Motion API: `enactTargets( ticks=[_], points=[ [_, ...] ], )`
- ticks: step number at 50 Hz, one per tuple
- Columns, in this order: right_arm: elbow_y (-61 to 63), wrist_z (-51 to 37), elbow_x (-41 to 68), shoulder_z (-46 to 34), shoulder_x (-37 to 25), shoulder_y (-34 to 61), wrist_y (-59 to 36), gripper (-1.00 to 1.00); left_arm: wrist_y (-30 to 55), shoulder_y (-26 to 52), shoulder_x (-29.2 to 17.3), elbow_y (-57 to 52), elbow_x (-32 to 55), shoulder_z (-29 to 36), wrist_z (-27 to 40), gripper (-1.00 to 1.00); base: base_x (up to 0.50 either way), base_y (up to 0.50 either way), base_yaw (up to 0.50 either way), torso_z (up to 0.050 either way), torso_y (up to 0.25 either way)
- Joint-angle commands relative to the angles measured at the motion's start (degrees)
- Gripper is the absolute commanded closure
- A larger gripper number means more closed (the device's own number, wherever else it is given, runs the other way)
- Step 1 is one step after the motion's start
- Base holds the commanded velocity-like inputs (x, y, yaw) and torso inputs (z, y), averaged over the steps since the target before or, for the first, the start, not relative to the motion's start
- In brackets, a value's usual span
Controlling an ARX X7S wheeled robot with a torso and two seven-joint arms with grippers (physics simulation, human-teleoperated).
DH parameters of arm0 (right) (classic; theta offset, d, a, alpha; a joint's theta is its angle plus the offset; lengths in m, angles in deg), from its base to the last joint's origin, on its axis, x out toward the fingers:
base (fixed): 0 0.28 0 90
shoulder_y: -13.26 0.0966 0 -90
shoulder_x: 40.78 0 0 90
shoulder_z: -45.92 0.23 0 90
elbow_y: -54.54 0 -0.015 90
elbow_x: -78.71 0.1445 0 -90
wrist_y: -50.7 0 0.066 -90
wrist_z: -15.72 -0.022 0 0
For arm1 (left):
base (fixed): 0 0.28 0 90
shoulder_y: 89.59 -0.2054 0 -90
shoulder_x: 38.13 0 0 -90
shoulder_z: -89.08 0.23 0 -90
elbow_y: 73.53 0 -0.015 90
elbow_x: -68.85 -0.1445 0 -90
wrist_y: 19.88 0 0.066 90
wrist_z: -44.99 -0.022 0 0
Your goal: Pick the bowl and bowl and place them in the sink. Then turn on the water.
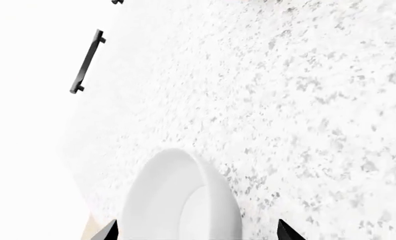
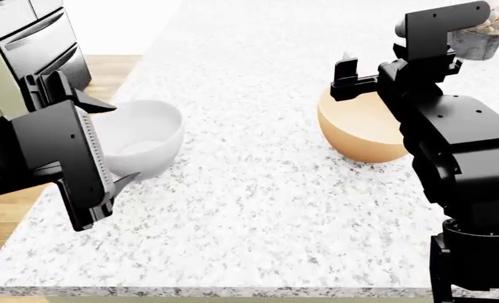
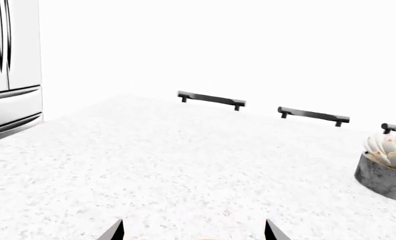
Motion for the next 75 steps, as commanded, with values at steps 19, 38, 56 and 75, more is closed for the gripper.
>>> enactTargets(
  ticks=[19, 38, 56, 75],
  points=[
    [-1.8, 0.0, -0.2, -1.3, 0.1, 1.2, 0.3, -1.0, -2.9, -0.4, 6.3, 11.8, -7.7, 8.6, -0.9, -1.0, 0.0, 0.0, 0.0, 0.0, 0.0],
    [-1.9, -0.3, 0.0, -1.4, -0.2, 1.1, 0.2, -1.0, -5.3, -0.5, 9.1, 17.5, -10.3, 11.5, -0.9, -1.0, 0.0, 0.0, 0.0, 0.0, 0.0],
    [-1.0, -0.8, 0.4, -1.2, -0.5, 0.7, -0.3, -1.0, -6.4, -0.5, 10.4, 22.1, -12.1, 13.4, -1.0, -1.0, 0.0, 0.0, 0.0, 0.0, 0.0],
    [-1.5, -1.0, 0.5, -1.4, -0.5, 0.7, 0.1, -1.0, -8.2, -0.2, 12.0, 26.6, -14.1, 15.4, -1.0, -1.0, 0.0, 0.0, 0.0, 0.0, 0.0]
  ],
)
